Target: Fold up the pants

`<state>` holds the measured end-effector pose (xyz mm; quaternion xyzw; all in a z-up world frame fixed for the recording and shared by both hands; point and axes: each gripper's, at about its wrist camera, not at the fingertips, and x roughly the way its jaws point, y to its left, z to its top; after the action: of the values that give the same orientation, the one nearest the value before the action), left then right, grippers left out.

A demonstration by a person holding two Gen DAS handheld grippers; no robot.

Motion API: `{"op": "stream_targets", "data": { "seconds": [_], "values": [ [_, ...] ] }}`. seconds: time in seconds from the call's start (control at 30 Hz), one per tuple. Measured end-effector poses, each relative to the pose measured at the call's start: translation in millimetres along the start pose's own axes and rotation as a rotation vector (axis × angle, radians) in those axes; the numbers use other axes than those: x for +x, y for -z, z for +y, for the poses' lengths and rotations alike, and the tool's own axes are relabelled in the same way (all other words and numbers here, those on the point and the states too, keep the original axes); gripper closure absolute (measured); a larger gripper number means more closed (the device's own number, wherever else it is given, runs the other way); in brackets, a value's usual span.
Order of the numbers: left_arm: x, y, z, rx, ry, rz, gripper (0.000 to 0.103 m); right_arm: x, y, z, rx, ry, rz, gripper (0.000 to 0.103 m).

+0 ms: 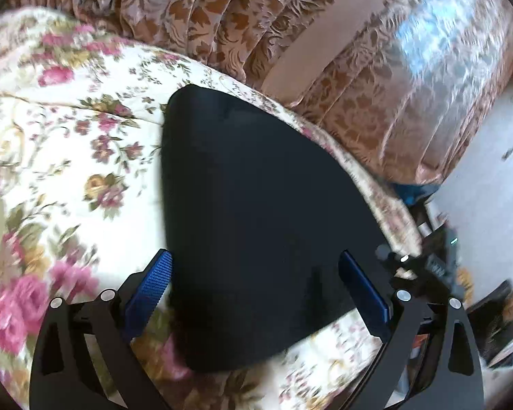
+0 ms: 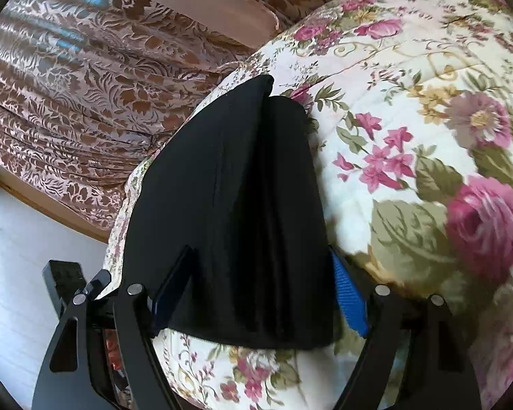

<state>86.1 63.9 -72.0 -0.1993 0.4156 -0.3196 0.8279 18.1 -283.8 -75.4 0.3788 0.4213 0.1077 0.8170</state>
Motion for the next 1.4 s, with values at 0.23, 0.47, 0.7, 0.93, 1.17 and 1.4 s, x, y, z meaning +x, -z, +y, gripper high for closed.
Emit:
{"op": "stream_targets", "data": {
  "seconds": [0.23,0.47,0.7,0.93,1.17,1.4],
  "values": [
    [32,-5,5,0.001,0.005,0.105,0.011,10,-11,0,-0.015,-0.015,0.007,0.043],
    [21,-7,-24,0.149,-0.087,0.054,0.048,-4,-9,23,-0.13,0.002,-0.06,0.059],
    [13,-26,-58,0.336,-0.148,-0.024,0.054,-15,-31,61,-0.296,0.004,-0.179,0.06],
    [41,-79,-49,0.359,-0.201,-0.107,0.054,18,-87,59,-0.316,-0.025,-0.246,0.06],
    [84,-133,-29,0.317,-0.248,-0.133,0.054,65,-151,53,-0.356,-0.017,-0.274,0.06],
    [128,-165,-1,0.267,-0.272,-0.134,0.054,105,-185,33,-0.339,0.033,-0.259,0.058]
  ]
}}
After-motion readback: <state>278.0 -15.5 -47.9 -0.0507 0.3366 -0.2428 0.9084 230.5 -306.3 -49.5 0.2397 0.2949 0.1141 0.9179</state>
